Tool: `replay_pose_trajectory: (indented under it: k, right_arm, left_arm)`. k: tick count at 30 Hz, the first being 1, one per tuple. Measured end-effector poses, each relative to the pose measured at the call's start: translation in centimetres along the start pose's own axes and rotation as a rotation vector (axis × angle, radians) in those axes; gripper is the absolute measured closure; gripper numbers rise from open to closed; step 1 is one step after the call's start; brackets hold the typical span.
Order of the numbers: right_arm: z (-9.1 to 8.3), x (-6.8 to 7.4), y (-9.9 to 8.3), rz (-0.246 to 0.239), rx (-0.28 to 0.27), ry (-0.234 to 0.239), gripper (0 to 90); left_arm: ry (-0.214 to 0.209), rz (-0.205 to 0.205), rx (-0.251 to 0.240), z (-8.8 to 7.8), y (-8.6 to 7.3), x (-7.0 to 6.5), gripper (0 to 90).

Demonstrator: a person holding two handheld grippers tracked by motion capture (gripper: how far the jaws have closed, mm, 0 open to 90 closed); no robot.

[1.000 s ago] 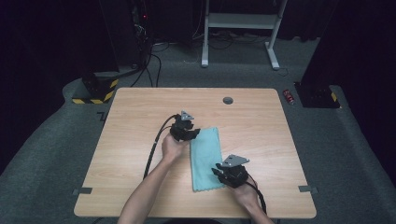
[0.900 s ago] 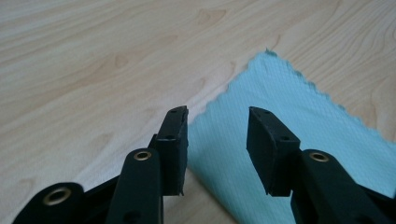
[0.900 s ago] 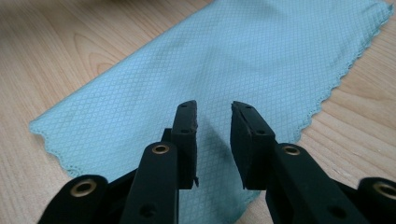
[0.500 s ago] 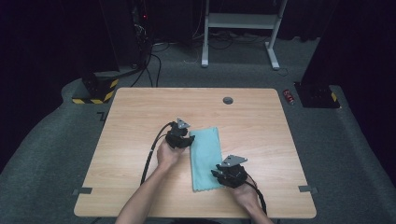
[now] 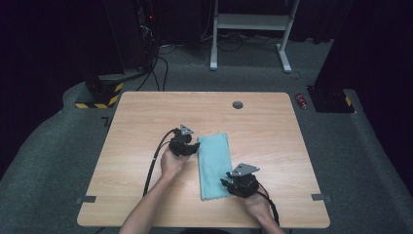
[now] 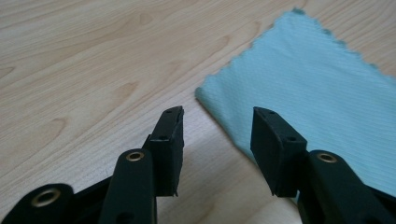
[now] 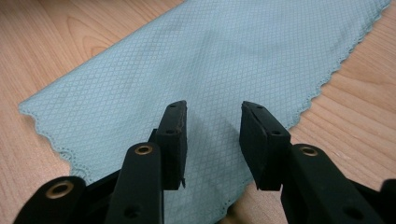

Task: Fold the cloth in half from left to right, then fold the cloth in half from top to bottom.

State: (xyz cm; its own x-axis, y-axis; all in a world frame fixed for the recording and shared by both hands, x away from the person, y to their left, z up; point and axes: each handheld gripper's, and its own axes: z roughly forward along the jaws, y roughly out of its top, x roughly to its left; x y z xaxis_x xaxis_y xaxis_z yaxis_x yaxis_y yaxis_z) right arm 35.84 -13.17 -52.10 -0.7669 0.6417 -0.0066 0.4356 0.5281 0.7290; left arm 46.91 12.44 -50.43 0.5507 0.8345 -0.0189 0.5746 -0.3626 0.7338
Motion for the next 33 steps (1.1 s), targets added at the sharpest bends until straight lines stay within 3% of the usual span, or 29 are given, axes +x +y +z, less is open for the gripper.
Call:
replay_pose_trajectory:
  k: [4,9,13,17,27,30,33]
  right_arm:
    - [-0.1,0.0,0.0,-0.005,0.004,0.003,60.7]
    - [-0.4,-0.1,-0.1,0.005,-0.003,0.004,60.6]
    - [-0.9,-0.3,-0.2,0.016,-0.014,0.004,60.7]
    - [-1.4,-0.3,-0.4,0.012,-0.020,0.009,60.8]
    - [-1.7,-0.3,-1.7,-0.008,0.004,0.006,59.6]
    - [-2.0,-0.4,-1.9,0.001,0.002,0.008,59.3]
    - [-2.0,-0.5,-2.0,-0.003,0.002,0.009,59.0]
  left_arm:
    - [-0.031,-0.016,-0.039,-1.5,-0.2,-0.5,50.8]
    - [-0.062,-0.025,-0.045,-2.6,-0.8,-1.5,49.7]
    - [-0.062,-0.020,-0.037,-2.7,-1.4,-2.1,49.6]
    - [-0.029,-0.009,-0.033,-2.7,-2.1,-2.5,49.9]
    - [0.009,0.025,0.041,-2.3,-4.0,-2.7,49.6]
    - [0.010,0.005,0.024,-2.7,-4.5,-2.5,49.3]
    - [-0.028,-0.027,-0.014,-3.5,-4.6,-2.8,48.7]
